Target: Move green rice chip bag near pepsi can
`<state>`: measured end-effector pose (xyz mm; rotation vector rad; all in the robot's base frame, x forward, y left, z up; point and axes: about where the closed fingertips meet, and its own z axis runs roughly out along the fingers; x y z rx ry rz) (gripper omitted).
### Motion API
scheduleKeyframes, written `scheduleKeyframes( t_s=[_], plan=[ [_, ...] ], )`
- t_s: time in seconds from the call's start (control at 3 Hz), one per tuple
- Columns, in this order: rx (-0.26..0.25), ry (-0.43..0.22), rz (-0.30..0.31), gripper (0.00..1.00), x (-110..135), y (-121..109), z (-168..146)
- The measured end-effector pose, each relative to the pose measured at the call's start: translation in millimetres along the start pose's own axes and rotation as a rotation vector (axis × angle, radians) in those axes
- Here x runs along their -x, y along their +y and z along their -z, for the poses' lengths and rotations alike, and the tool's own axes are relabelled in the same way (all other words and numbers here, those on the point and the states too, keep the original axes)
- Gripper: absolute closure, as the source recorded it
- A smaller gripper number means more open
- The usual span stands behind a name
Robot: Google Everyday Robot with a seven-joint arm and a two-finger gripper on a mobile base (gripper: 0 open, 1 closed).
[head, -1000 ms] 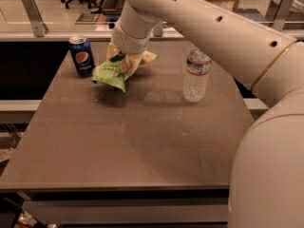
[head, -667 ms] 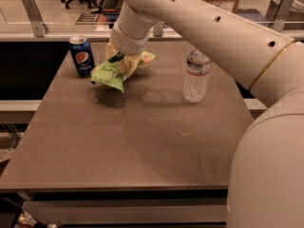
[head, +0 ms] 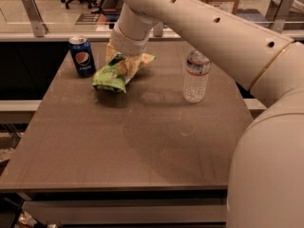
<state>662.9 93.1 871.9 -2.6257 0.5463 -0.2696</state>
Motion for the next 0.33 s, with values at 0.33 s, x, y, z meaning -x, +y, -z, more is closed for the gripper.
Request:
scheduleKeyframes(
  t_s=[0.33],
  plan=[
    [0.002,-0.002,0.001,0.0,0.7,0.2,-1.7]
  ],
)
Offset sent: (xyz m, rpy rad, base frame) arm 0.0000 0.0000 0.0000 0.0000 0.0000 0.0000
